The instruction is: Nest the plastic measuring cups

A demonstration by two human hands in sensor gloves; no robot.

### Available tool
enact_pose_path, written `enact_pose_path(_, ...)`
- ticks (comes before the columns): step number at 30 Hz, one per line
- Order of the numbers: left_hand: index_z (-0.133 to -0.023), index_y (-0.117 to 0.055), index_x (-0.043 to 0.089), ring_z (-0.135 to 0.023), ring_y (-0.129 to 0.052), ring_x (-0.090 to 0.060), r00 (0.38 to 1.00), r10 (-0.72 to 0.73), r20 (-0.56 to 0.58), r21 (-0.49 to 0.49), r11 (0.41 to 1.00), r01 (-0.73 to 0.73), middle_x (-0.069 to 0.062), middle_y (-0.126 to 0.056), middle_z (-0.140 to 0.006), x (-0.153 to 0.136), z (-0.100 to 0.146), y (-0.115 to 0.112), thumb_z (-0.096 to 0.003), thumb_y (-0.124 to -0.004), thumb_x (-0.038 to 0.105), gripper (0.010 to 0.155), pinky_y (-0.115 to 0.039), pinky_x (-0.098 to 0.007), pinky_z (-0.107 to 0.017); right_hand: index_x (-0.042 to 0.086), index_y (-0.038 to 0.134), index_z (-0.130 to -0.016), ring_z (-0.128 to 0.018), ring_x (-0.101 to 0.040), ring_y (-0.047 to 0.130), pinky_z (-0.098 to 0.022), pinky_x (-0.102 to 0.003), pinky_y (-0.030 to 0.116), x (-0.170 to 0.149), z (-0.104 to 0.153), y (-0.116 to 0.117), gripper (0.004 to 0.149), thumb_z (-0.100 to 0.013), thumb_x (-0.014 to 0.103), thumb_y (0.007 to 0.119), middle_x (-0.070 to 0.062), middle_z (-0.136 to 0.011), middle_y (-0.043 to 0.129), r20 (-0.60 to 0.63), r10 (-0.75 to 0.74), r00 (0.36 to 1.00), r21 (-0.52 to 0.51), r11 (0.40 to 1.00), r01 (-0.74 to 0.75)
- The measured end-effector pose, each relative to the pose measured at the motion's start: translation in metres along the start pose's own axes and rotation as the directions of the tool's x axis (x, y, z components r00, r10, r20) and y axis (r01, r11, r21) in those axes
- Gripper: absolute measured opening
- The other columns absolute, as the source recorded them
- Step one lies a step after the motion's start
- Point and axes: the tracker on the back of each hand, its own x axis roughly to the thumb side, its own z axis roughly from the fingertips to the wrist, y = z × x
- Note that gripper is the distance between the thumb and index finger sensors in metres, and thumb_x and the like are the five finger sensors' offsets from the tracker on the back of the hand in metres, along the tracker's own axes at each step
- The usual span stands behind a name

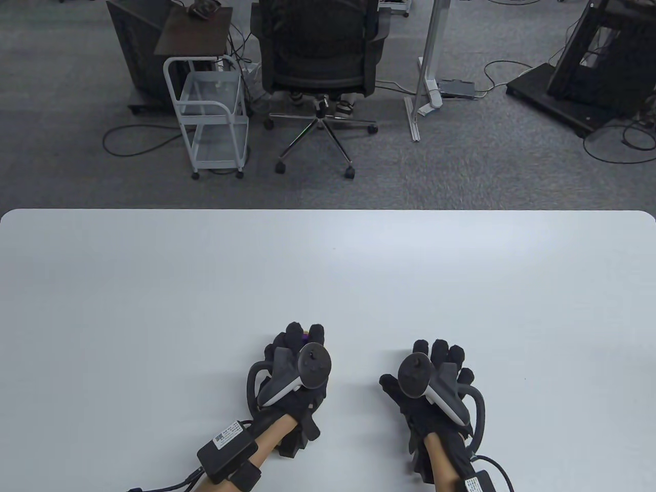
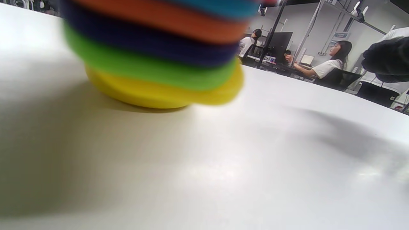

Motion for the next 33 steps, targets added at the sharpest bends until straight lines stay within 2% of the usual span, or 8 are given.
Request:
enact_pose_path(7, -0.117, -0.018, 0.012, -0.094, -0.014, -0.066, 0.998, 0.021, 0.051, -0.013, 1.0, -0.02, -0.041, -0.005, -0.112, 0.0, 0.006, 0.007, -0.0611, -0.053, 0.045, 0.074, -0.021, -0.08, -0.061, 0.001, 0.009, -0.115, -0.095, -0.067, 0.004, -0.065, -0.08, 0.017, 0.0, 0.0, 0.0, 0.098, -0.052, 0.067, 0.045, -0.043, -0.114, 0.003, 0.005, -0.005, 1.0, 0.005, 1.0, 0.005)
enact_pose_path(12, -0.118, -0.016, 0.013, -0.098, -0.008, -0.066, 0.988, -0.052, 0.149, 0.202, 0.979, 0.021, -0.036, -0.002, -0.115, -0.002, 0.041, 0.062, -0.0576, -0.055, 0.059, 0.085, -0.015, -0.081, -0.059, 0.001, 0.008, -0.115, -0.095, -0.066, 0.003, -0.065, -0.08, 0.016, 0.0, 0.002, -0.001, 0.099, -0.051, 0.067, 0.045, -0.043, -0.115, 0.002, 0.014, -0.001, 1.0, -0.012, 1.0, 0.001)
enact_pose_path(15, -0.118, -0.013, 0.012, -0.103, -0.008, -0.064, 0.982, -0.132, 0.132, 0.203, 0.974, 0.103, -0.033, -0.003, -0.118, -0.024, 0.06, 0.08, -0.0564, -0.053, 0.064, 0.09, -0.016, -0.082, -0.06, 0.002, 0.008, -0.115, -0.094, -0.066, 0.001, -0.064, -0.08, 0.015, 0.002, 0.004, 0.001, 0.098, -0.052, 0.067, 0.045, -0.043, -0.114, 0.002, 0.037, 0.004, 0.999, -0.012, 1.0, -0.003)
enact_pose_path(18, -0.117, -0.006, 0.013, -0.103, -0.007, -0.064, 0.979, -0.196, 0.048, 0.037, 0.98, 0.194, -0.029, -0.003, -0.121, -0.061, 0.07, 0.072, -0.0554, -0.05, 0.068, 0.093, -0.014, -0.083, -0.059, 0.003, 0.006, -0.115, -0.093, -0.065, -0.003, -0.063, -0.08, 0.011, 0.006, 0.007, 0.002, 0.098, -0.052, 0.066, 0.046, -0.042, -0.114, -0.002, 0.065, 0.003, 0.998, -0.005, 1.0, -0.003)
enact_pose_path(22, -0.118, -0.009, 0.016, -0.102, -0.008, -0.064, 0.982, -0.191, -0.003, 0.064, 0.98, 0.191, -0.024, -0.005, -0.122, -0.104, 0.075, 0.052, -0.0547, -0.048, 0.071, 0.092, -0.015, -0.084, -0.058, 0.005, 0.004, -0.114, -0.092, -0.063, -0.009, -0.064, -0.078, 0.008, 0.012, 0.009, 0.003, 0.098, -0.052, 0.066, 0.046, -0.04, -0.113, -0.006, 0.095, 0.038, 0.995, -0.02, 0.999, -0.037)
enact_pose_path(24, -0.117, -0.01, 0.017, -0.102, -0.008, -0.064, 0.988, -0.147, -0.044, 0.018, 0.989, 0.148, -0.023, -0.005, -0.122, -0.121, 0.074, 0.044, -0.0543, -0.049, 0.071, 0.091, -0.015, -0.084, -0.057, 0.006, 0.003, -0.114, -0.091, -0.062, -0.01, -0.064, -0.078, 0.006, 0.017, 0.011, 0.003, 0.097, -0.051, 0.066, 0.046, -0.039, -0.113, -0.007, 0.117, 0.073, 0.99, -0.039, 0.997, -0.068)
enact_pose_path(30, -0.117, -0.011, 0.017, -0.103, -0.009, -0.063, 0.998, -0.026, -0.05, 0.018, 0.999, 0.027, -0.023, -0.006, -0.122, -0.134, 0.082, 0.044, -0.0542, -0.049, 0.07, 0.09, -0.016, -0.084, -0.059, 0.008, 0.002, -0.114, -0.092, -0.061, -0.011, -0.064, -0.078, 0.006, 0.029, 0.016, 0.003, 0.097, -0.051, 0.067, 0.046, -0.038, -0.113, -0.008, 0.157, 0.144, 0.977, -0.084, 0.988, -0.132)
enact_pose_path(33, -0.117, -0.012, 0.019, -0.104, -0.011, -0.063, 0.994, -0.097, -0.059, 0.023, 0.995, 0.099, -0.022, -0.008, -0.122, -0.134, 0.082, 0.043, -0.0542, -0.049, 0.07, 0.089, -0.017, -0.084, -0.059, 0.008, 0.002, -0.114, -0.092, -0.061, -0.011, -0.064, -0.078, 0.006, 0.032, 0.019, 0.002, 0.097, -0.051, 0.067, 0.046, -0.038, -0.113, -0.008, 0.17, 0.155, 0.973, -0.107, 0.985, -0.138)
